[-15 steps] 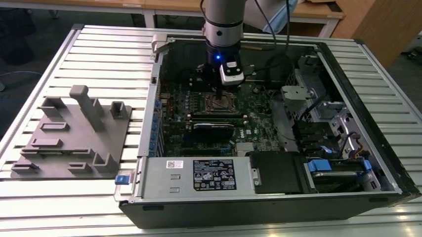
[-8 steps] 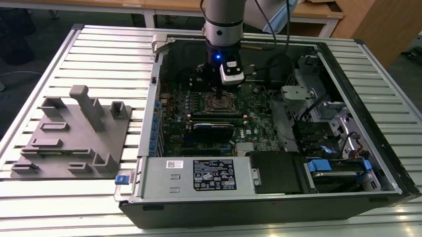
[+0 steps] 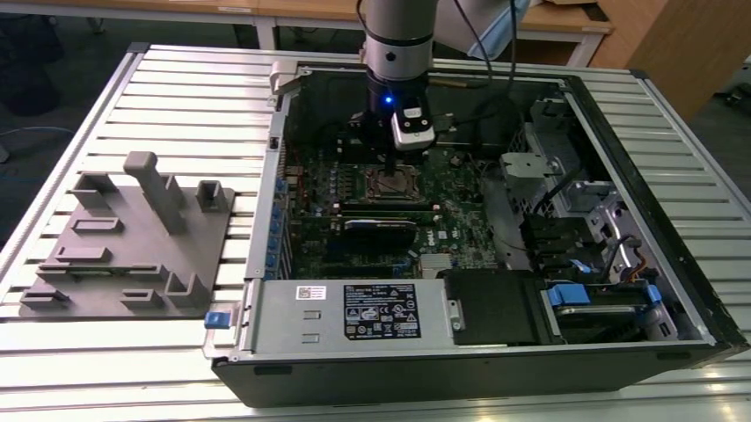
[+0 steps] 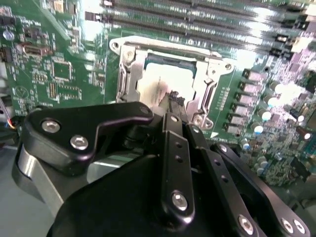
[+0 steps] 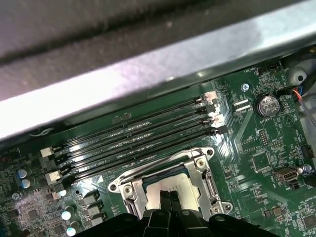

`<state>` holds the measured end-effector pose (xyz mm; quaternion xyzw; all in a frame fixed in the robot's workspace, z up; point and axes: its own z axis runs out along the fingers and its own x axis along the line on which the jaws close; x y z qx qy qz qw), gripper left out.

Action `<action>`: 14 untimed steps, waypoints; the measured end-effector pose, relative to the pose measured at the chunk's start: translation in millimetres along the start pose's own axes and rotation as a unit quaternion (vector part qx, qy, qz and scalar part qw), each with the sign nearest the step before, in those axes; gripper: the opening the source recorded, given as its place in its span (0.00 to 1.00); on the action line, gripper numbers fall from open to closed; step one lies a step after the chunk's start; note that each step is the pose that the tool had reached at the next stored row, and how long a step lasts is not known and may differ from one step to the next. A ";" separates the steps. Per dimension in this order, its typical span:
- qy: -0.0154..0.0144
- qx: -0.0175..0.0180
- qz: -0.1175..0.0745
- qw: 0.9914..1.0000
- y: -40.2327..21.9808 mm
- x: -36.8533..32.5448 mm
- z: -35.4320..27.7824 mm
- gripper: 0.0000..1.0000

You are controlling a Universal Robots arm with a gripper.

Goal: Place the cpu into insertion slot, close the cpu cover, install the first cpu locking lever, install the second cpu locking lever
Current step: 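Install the first cpu locking lever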

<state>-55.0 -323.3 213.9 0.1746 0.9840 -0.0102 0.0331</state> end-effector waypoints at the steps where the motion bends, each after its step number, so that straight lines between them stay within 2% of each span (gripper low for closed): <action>1: 0.002 -0.005 0.000 1.000 -0.2 -0.1 -0.1 0.11; 2: 0.005 -0.013 0.001 1.000 -0.4 -0.2 -0.1 0.11; 3: 0.007 -0.018 0.001 1.000 -0.7 -0.3 0.0 0.11; 4: 0.008 -0.021 0.000 1.000 -1.1 -0.4 -0.1 0.11; 6: 0.008 -0.022 -0.003 1.000 -1.4 -0.5 0.0 0.11; 12: 0.008 -0.024 -0.033 0.999 -1.5 -0.6 0.5 0.11; 14: 0.008 -0.024 -0.037 0.999 -1.5 -0.6 0.6 0.11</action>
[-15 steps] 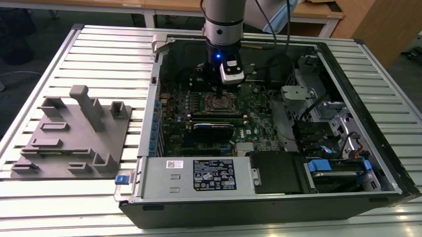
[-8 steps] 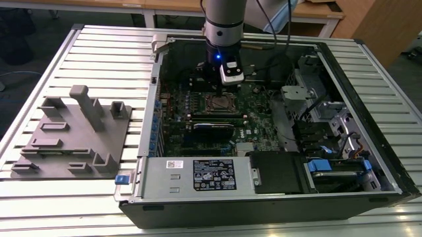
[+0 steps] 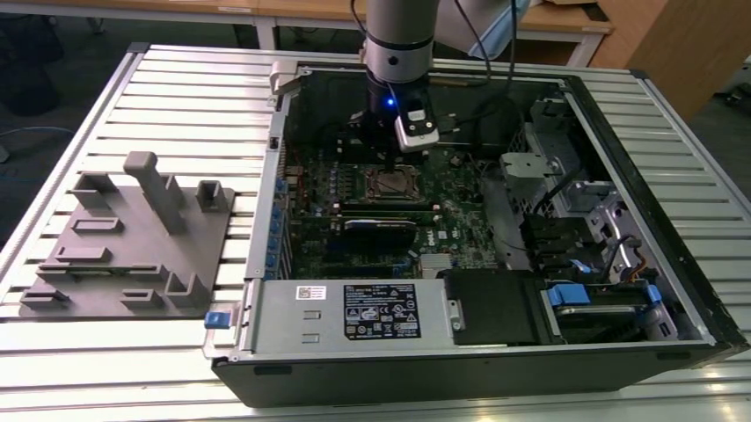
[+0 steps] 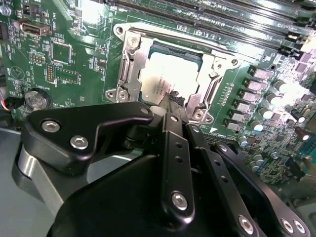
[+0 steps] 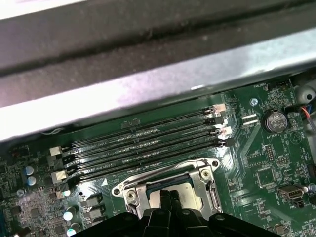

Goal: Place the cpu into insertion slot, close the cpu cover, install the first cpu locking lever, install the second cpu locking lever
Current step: 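Install the first cpu locking lever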

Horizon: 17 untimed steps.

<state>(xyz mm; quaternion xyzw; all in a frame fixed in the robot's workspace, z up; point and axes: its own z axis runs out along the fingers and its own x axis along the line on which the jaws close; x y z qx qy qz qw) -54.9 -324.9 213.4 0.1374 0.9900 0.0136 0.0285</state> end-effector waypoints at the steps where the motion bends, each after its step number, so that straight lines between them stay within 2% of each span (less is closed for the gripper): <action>1: 0.000 0.000 0.000 1.000 0.0 0.0 0.0 0.11; 17: 0.000 -0.001 -0.003 1.000 0.1 -0.2 -3.2 0.11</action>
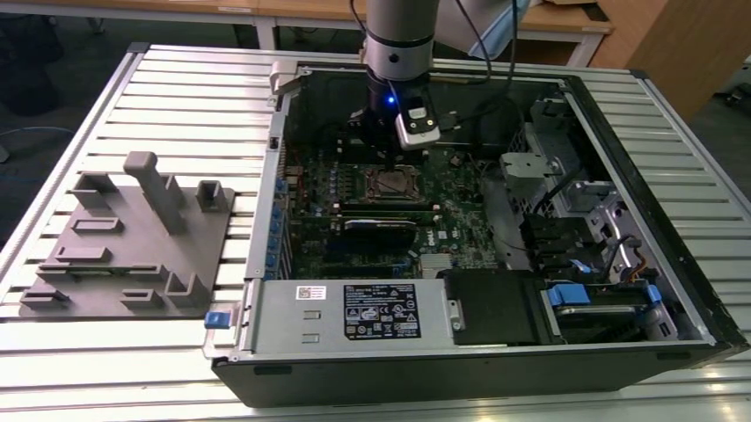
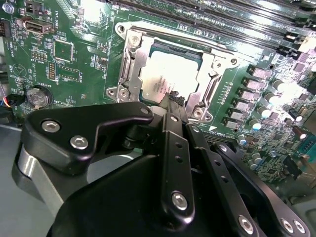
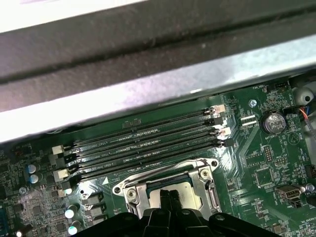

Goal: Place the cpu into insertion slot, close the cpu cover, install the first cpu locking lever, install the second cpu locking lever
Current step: 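Install the first cpu locking lever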

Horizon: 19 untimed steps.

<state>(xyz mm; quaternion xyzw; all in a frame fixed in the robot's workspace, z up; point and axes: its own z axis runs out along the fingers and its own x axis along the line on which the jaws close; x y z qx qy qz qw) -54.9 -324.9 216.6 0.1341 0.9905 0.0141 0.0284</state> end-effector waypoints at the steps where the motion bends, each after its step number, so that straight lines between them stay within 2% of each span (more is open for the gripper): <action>1: 0.000 0.000 -0.002 1.000 0.0 0.0 0.0 0.11; 5: 0.001 -0.002 -0.030 1.000 0.0 0.0 0.0 0.11; 12: 0.003 -0.004 -0.078 0.997 0.0 0.0 0.2 0.11; 14: 0.002 0.002 -0.081 0.997 -0.1 -0.1 0.2 0.11; 16: 0.001 0.005 -0.081 0.997 -1.1 -0.3 0.1 0.11; 19: 0.001 0.007 -0.081 0.997 -5.0 -1.4 0.1 0.11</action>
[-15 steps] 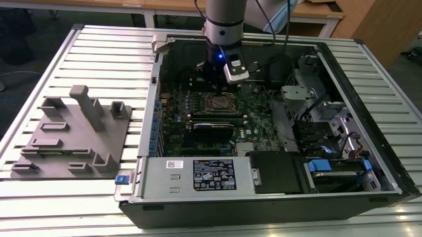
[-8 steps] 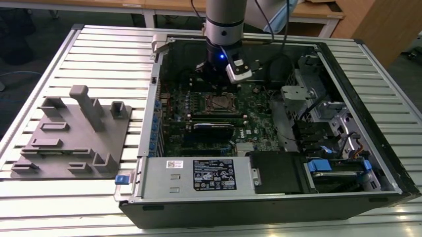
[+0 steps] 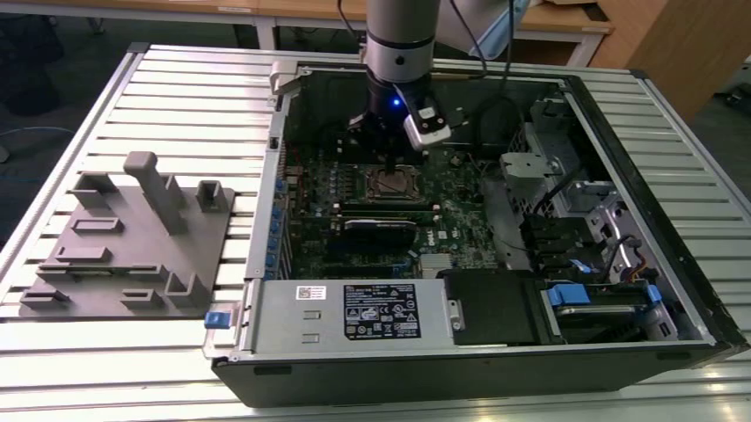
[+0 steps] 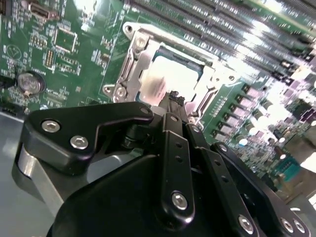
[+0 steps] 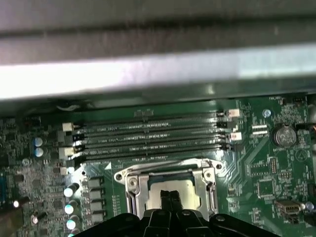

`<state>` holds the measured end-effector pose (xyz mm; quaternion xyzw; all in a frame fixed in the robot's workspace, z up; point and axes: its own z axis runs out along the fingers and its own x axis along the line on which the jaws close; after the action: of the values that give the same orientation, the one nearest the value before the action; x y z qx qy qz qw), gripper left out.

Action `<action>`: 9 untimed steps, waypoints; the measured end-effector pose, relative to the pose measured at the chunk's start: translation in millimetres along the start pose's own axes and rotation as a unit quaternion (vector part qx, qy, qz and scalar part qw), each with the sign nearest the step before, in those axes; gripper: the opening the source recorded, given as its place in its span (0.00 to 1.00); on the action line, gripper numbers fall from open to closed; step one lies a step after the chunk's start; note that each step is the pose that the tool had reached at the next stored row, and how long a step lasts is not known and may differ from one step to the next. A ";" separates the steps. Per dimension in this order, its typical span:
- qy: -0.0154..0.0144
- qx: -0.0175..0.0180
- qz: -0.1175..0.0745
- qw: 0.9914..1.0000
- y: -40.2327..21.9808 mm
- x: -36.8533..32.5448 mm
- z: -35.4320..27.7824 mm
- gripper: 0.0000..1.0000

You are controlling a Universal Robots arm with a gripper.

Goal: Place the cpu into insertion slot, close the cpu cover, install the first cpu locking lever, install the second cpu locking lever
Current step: 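Install the first cpu locking lever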

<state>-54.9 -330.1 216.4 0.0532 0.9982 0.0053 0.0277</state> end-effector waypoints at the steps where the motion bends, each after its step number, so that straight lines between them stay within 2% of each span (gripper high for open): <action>1: 0.000 0.000 0.000 1.000 -1.4 -0.1 0.1 0.11; 9: 0.000 0.000 0.000 1.000 -6.0 -6.3 0.8 0.11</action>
<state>-49.2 -336.7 215.8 0.0532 0.9982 0.0052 0.0277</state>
